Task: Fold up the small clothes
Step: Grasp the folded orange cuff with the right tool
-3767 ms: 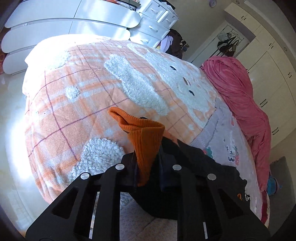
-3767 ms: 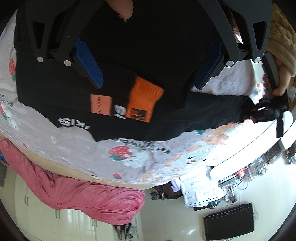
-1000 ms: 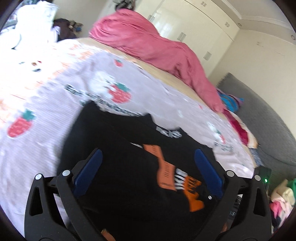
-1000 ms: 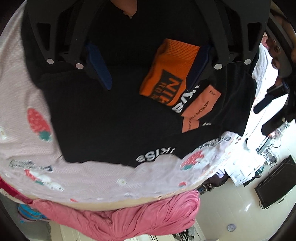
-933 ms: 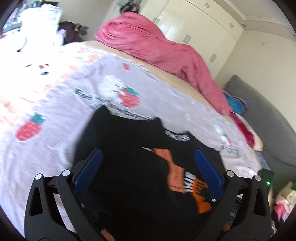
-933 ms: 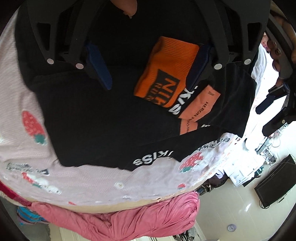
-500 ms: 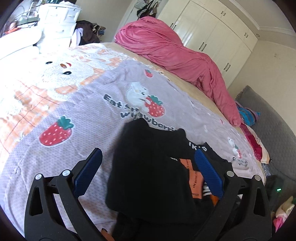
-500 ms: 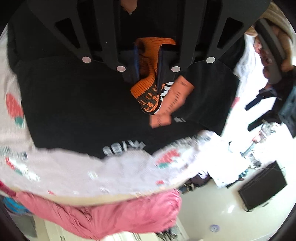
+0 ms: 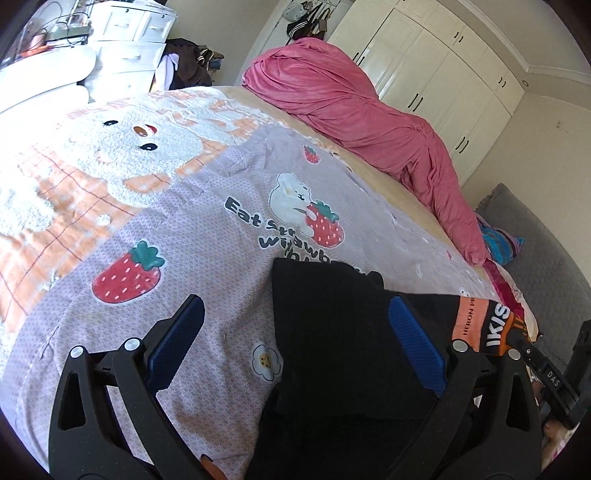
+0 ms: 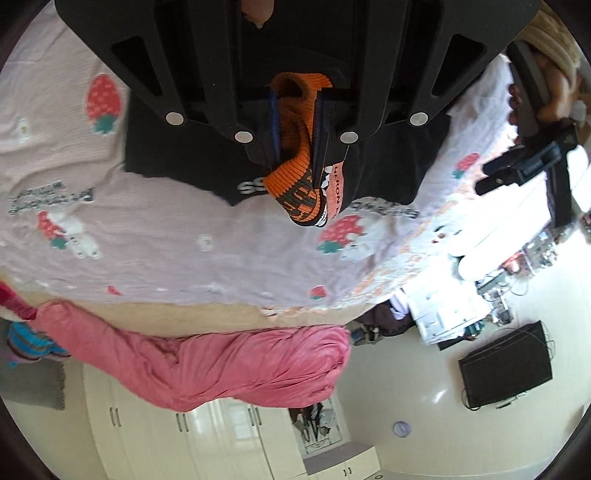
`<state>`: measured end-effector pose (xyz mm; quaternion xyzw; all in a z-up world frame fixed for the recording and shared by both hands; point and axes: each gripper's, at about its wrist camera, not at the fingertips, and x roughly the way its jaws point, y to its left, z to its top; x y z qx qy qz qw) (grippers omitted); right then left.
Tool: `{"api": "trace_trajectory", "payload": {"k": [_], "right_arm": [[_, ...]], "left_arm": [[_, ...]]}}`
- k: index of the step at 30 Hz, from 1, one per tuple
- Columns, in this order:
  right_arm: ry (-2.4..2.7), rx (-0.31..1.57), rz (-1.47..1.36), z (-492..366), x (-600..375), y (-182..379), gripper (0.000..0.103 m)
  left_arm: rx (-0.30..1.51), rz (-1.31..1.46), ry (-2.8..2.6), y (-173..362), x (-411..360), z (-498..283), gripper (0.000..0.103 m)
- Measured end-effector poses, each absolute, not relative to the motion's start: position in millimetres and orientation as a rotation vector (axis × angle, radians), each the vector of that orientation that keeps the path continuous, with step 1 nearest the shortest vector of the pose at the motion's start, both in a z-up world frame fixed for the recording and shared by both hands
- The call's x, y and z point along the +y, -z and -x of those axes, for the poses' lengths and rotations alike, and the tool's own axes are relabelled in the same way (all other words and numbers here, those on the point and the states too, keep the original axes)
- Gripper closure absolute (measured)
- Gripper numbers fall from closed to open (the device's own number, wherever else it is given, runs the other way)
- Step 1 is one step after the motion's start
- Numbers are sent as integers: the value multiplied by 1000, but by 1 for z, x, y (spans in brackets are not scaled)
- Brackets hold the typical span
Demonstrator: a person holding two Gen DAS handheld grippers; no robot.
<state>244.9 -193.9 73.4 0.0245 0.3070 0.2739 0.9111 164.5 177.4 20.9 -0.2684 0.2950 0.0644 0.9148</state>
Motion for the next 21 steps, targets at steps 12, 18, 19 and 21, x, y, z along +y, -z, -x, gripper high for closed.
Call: {"api": "trace_trajectory", "payload": {"k": [12,18,19,21], "right_arm": [[-457,700,-79,-246,-233,-24,90],[-426,705,-46,-244,-238,-18,90],[-419,707,-38,-244,-239,-18,90],[-409,716,-31,-243,-240,-16,90]], "left_arm": [[637,476,-112,-17,155,-179,10],[666,419,-74,-11,132,-191,20],[675,412,-65,-9,129,-194,22],[698,396,-50,-4,121,-200,34]]}}
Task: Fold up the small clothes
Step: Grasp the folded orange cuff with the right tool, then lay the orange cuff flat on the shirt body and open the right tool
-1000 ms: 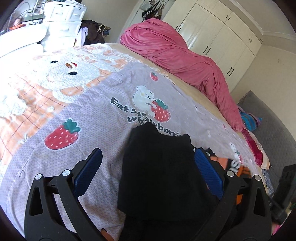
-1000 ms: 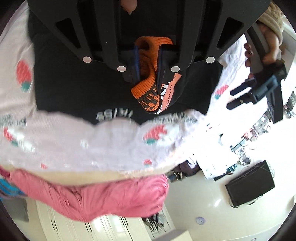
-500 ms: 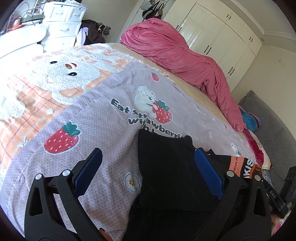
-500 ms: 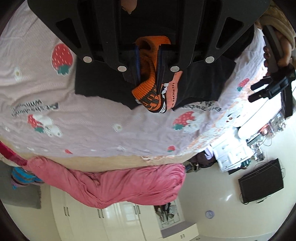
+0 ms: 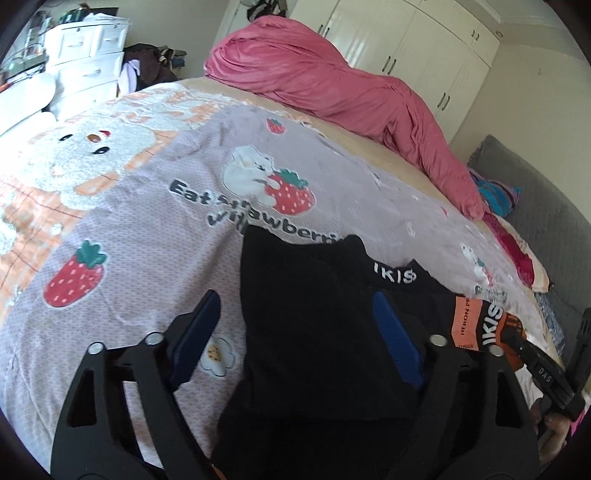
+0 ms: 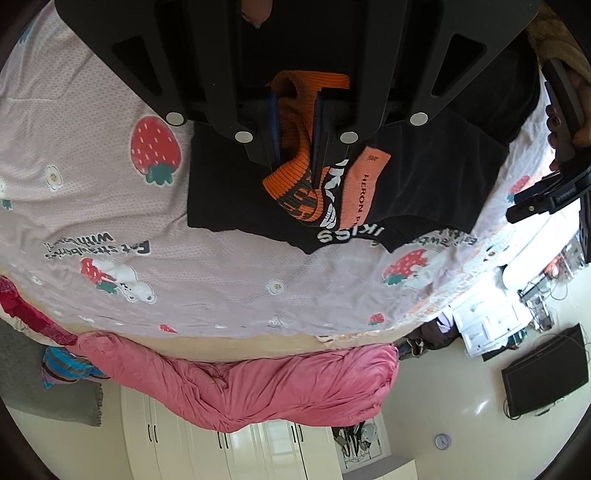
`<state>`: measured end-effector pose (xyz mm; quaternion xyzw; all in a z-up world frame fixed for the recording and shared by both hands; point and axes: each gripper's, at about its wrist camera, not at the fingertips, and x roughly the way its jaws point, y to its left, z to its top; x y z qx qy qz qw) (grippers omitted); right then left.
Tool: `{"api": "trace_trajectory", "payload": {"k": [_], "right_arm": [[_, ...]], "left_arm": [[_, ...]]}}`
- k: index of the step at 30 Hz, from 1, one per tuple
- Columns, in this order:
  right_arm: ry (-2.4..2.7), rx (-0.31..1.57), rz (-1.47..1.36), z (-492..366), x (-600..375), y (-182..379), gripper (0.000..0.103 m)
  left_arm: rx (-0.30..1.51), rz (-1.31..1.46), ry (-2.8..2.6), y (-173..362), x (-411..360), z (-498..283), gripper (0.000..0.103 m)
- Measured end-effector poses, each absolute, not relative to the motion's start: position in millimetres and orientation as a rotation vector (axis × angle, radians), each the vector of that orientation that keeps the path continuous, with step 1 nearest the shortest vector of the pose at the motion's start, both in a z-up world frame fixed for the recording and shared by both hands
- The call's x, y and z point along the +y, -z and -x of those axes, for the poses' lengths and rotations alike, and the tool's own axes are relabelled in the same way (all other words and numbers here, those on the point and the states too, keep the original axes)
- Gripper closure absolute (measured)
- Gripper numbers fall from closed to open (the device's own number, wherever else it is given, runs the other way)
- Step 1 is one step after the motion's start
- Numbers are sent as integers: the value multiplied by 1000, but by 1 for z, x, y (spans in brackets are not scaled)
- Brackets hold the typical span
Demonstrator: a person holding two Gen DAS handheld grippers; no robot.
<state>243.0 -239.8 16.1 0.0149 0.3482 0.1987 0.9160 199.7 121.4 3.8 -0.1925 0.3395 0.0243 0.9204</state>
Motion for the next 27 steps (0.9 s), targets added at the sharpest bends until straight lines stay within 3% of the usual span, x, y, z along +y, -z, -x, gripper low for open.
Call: {"api": "trace_trajectory", "payload": {"k": [9,18,27], "right_arm": [[-392,731,-32,-246,-245,-9,90],[-369,748,-24,-249,-246,-4,90],[-250,736,-13,-254,-259,-5,80]], "left_arm": [[778,336,12,15,91,-220,65],[837,299,9,32,75,-229,65],[830,313,17,25,79,-222,65]]}}
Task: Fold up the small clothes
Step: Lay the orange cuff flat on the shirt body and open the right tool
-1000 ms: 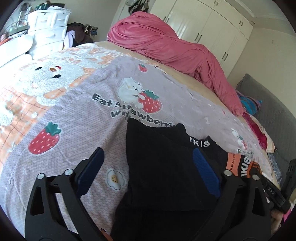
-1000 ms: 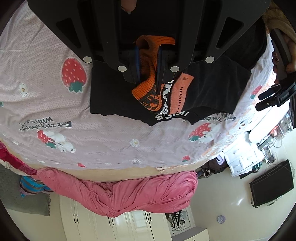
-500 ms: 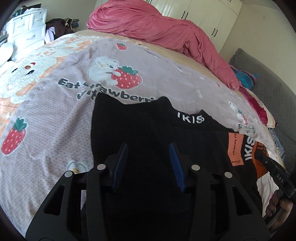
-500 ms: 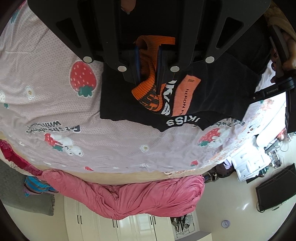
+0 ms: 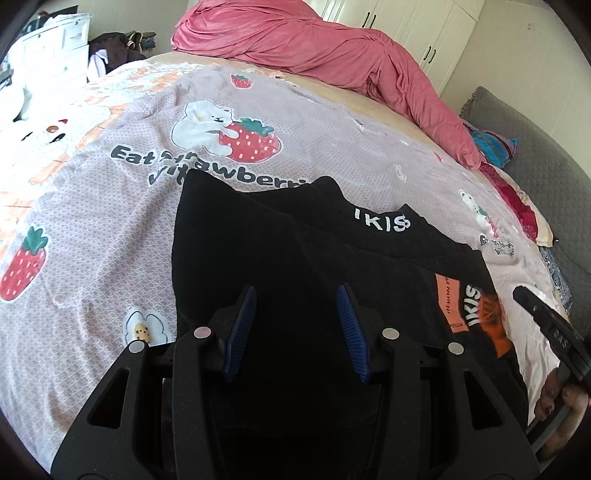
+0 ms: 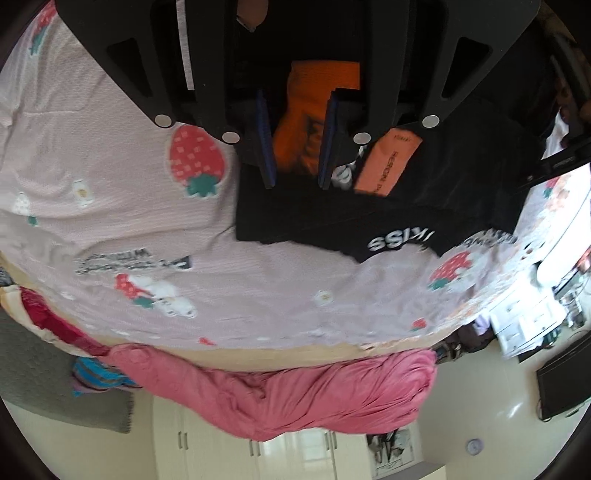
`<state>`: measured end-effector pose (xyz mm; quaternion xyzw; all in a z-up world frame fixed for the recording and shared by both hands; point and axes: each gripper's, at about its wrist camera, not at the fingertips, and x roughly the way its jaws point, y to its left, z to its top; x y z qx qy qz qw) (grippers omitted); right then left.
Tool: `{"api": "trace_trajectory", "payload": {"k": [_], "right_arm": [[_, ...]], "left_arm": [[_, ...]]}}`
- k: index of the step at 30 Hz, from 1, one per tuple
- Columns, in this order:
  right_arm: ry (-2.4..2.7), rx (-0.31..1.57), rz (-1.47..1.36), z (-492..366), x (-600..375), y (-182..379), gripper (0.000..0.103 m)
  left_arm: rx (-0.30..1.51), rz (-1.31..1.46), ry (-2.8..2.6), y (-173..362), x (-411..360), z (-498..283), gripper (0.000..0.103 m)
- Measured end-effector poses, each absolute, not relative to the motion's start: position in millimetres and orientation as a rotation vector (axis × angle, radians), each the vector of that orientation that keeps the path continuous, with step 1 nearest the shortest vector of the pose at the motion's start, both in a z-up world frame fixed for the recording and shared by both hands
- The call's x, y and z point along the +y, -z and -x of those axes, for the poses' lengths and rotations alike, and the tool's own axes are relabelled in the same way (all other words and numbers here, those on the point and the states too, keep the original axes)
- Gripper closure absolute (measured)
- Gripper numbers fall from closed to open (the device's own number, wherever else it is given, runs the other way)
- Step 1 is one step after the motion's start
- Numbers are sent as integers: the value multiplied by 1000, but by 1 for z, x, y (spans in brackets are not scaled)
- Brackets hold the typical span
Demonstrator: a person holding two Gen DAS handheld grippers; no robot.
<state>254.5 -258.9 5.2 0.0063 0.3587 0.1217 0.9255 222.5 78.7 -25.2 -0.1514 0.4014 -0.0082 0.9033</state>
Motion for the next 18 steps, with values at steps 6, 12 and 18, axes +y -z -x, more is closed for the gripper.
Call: {"api": "trace_trajectory", "payload": {"k": [6,12,18], "right_arm": [[-333,737,34,-247,-239,-5,75],[-478,764,115,-231,-192,2,70],[-541,793,111,-229,-168,3,57]], "left_arm": [[890,274,5,31,77,-224,65],[923,257,7,41,79,-220,65],[926,278,29,44,83,-218,65]]}}
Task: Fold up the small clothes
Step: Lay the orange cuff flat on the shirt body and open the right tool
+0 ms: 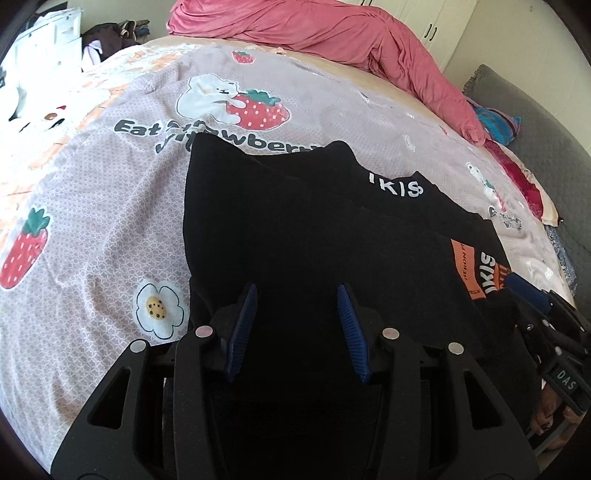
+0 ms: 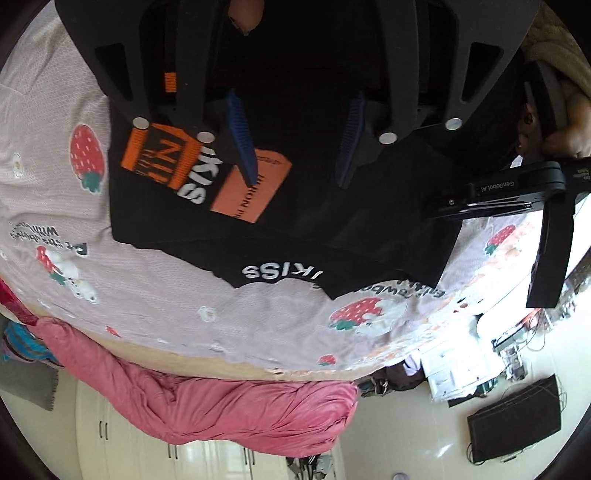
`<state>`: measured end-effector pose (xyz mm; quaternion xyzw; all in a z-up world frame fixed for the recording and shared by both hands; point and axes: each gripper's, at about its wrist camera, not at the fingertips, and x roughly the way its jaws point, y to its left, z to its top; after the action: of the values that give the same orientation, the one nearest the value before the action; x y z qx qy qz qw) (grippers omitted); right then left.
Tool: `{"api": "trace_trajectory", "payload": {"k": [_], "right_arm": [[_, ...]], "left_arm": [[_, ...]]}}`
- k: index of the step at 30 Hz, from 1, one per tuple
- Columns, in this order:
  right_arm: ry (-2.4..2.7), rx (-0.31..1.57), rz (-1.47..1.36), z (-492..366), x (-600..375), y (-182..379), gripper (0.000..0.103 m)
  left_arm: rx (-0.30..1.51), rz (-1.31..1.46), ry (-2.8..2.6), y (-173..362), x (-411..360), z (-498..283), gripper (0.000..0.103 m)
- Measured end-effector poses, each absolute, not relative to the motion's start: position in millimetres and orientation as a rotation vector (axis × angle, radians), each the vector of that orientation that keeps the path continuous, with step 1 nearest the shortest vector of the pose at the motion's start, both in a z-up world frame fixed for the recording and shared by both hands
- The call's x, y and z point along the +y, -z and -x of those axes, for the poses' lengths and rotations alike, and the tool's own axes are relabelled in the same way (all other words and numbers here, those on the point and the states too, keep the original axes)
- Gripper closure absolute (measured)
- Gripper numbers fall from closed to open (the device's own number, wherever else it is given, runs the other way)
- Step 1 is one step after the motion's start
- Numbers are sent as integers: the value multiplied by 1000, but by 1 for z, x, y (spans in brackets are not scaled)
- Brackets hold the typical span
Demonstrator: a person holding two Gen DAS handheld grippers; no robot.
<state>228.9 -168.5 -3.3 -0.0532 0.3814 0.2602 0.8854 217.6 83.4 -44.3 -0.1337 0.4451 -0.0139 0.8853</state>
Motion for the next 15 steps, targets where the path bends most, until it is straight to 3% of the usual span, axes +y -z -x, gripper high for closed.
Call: {"api": "trace_trajectory", "payload": {"k": [9,15], "right_arm": [[-477,950,105,-247,-184,37,58],[-475,938,120,-241,-185,38,57]], "left_arm": [[927,289,49,46,88,-214,65],[926,294,50,46,88,-214,65]]}}
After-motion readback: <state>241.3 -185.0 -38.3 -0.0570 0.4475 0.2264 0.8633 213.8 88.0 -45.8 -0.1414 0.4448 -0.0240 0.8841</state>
